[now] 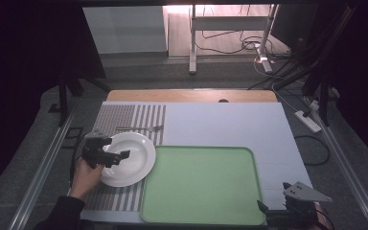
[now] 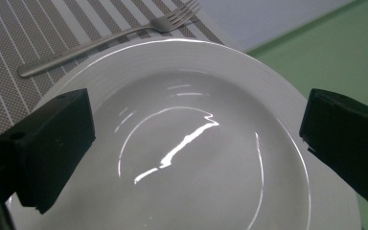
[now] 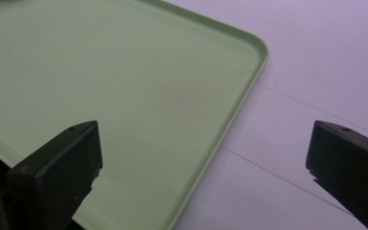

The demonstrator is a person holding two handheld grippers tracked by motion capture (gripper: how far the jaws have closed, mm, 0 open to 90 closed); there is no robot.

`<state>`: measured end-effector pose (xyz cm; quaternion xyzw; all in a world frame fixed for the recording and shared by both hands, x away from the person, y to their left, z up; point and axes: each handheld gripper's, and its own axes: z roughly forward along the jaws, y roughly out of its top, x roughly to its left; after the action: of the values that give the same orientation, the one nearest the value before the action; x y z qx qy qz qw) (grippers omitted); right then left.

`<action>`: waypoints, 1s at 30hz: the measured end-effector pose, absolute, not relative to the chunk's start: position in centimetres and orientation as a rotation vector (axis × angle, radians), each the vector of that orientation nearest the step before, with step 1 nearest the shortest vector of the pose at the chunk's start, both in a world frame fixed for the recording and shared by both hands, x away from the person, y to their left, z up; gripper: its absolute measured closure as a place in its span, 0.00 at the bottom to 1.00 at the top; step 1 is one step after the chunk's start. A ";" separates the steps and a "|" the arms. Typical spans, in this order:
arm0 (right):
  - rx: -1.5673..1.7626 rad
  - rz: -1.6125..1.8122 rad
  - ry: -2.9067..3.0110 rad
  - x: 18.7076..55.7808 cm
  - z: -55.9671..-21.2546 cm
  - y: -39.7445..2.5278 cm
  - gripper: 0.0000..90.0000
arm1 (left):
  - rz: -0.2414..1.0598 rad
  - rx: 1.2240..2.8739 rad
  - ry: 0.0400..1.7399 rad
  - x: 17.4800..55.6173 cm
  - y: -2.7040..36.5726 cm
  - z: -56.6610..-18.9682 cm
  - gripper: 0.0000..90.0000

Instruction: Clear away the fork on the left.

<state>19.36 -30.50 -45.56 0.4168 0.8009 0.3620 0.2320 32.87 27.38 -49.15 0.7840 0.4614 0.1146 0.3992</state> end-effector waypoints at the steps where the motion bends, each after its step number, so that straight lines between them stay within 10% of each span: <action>1: 1.146 0.996 2.204 19.4 -45.6 -30.5 0.00 | 0.292 1.987 1.167 33.1 27.4 -49.2 0.00; 30: 1.125 0.977 2.221 19.3 -45.6 -30.3 0.00 | 0.283 2.047 1.241 40.6 26.6 -49.6 0.00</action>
<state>19.33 -30.32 -45.60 0.4091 0.8080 0.3554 0.2313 40.59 26.57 -49.55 0.7930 0.4809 0.1098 0.3576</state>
